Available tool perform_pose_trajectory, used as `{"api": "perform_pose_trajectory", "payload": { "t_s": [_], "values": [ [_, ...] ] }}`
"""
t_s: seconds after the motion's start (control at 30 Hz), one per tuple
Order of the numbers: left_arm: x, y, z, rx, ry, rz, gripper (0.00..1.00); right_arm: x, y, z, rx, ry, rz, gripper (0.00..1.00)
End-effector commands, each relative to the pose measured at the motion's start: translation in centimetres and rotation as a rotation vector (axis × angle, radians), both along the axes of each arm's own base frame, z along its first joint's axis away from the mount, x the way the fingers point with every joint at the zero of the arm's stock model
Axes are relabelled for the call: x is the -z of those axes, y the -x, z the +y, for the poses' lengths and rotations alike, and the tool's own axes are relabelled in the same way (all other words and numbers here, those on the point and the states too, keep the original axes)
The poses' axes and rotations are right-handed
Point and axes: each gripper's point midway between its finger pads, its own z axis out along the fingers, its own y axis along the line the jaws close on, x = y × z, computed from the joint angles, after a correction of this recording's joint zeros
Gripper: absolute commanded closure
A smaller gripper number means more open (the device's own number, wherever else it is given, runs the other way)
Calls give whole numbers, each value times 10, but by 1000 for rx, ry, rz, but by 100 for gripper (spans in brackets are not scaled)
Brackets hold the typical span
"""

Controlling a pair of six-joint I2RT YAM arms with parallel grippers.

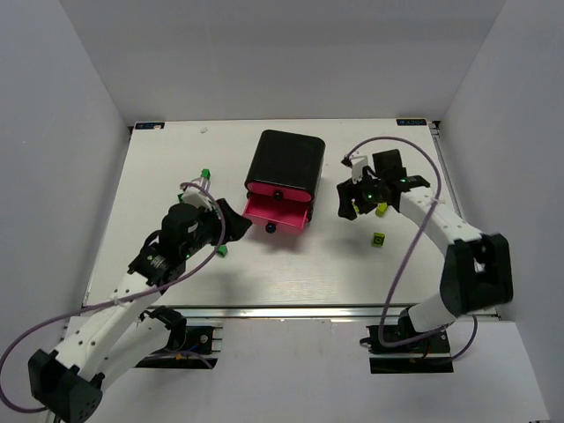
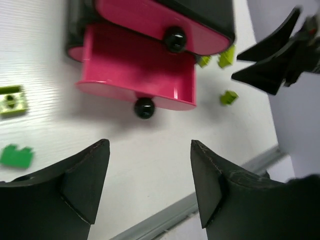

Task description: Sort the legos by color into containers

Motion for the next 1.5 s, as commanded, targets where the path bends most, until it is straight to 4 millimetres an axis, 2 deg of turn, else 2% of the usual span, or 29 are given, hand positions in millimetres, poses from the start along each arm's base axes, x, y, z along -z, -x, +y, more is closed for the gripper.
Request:
{"api": "perform_pose_trajectory", "payload": {
  "t_s": [0.0,0.17,0.3,0.37,0.53,0.6,0.7,0.8,0.83,0.93,0.97,1.0,1.13,1.17,1.23,1.4,1.47],
  "values": [
    [15,4,44,-189,-120,54,25,33,-26,-9,75,81,45,26],
    [15,15,58,-261,-97,80,20,69,-74,-16,83,199,33,22],
    [13,21,67,-303,-84,86,19,83,-97,-24,70,280,-6,22],
    [12,24,71,-323,-81,85,19,88,-102,-27,53,309,-17,23],
    [14,27,77,-347,-90,91,19,83,-104,-22,30,285,-31,26],
    [16,27,77,-345,-96,94,18,79,-106,-17,12,246,-47,25],
    [18,25,76,-339,-104,101,18,62,-116,5,-85,131,-115,19],
    [20,24,74,-333,-113,109,18,67,-128,14,-123,82,-97,14],
    [18,23,74,-335,-112,108,18,70,-138,16,-126,74,-96,14],
    [16,23,75,-339,-118,109,18,73,-156,18,-135,37,-95,12],
    [15,23,76,-344,-117,110,18,74,-162,12,-125,32,-97,13],
    [16,24,77,-349,-120,114,18,74,-161,18,-170,12,-109,12],
    [16,28,81,-378,-94,118,18,85,-170,15,-220,33,-139,14],
    [17,29,82,-382,-91,122,18,79,-179,16,-221,40,-158,14],
    [17,30,84,-398,-83,124,18,90,-177,12,-234,46,-114,15],
    [16,28,86,-414,-78,119,18,93,-177,17,-280,49,-144,17],
    [17,27,86,-413,-83,118,18,98,-176,19,-305,49,-144,21]
  ]
}}
